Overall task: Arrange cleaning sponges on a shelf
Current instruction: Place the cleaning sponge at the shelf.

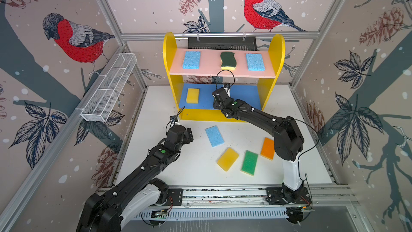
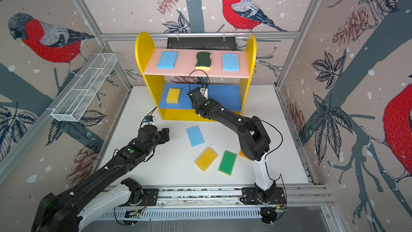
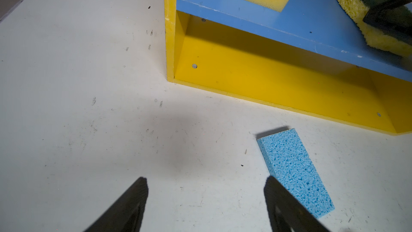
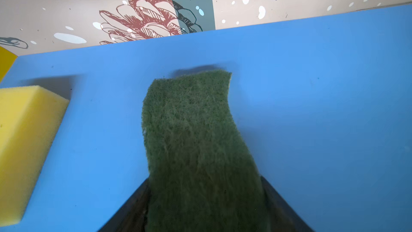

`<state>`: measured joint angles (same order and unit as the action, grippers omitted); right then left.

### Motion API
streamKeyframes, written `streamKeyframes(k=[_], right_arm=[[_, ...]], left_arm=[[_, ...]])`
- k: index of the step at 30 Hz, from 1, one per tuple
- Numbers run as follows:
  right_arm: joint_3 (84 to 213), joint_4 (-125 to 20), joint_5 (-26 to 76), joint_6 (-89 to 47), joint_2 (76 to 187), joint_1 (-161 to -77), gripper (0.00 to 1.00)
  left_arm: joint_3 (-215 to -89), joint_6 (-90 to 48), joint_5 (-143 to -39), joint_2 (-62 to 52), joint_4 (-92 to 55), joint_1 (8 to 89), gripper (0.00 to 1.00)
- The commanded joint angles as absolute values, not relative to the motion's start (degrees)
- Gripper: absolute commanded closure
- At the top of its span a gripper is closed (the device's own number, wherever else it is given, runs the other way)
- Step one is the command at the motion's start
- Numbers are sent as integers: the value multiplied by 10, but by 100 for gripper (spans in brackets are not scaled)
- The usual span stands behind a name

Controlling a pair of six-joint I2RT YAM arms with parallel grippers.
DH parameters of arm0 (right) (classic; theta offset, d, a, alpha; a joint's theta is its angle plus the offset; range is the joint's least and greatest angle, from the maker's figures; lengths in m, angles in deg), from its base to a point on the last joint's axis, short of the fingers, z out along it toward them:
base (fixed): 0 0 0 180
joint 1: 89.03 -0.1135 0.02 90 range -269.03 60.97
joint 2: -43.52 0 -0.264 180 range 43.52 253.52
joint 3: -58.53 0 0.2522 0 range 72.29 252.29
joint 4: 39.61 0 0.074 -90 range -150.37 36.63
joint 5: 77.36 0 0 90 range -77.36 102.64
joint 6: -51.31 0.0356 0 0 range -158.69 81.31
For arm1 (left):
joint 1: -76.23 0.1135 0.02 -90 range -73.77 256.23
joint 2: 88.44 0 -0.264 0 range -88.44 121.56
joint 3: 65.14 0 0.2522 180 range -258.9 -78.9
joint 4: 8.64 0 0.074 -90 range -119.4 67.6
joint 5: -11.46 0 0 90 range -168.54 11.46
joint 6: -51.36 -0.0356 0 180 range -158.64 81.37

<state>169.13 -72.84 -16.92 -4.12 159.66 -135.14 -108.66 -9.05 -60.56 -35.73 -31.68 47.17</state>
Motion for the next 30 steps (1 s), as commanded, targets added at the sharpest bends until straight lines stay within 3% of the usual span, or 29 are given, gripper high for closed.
streamKeyframes(k=[1, 30], right_arm=[[1698, -741, -176, -36, 1597, -1351, 27], [1736, -760, -191, -22, 1629, -1348, 30]], left_arm=[[-1086, -94, -608, -361, -301, 473, 17], [-1079, -93, -603, -375, -310, 474, 17]])
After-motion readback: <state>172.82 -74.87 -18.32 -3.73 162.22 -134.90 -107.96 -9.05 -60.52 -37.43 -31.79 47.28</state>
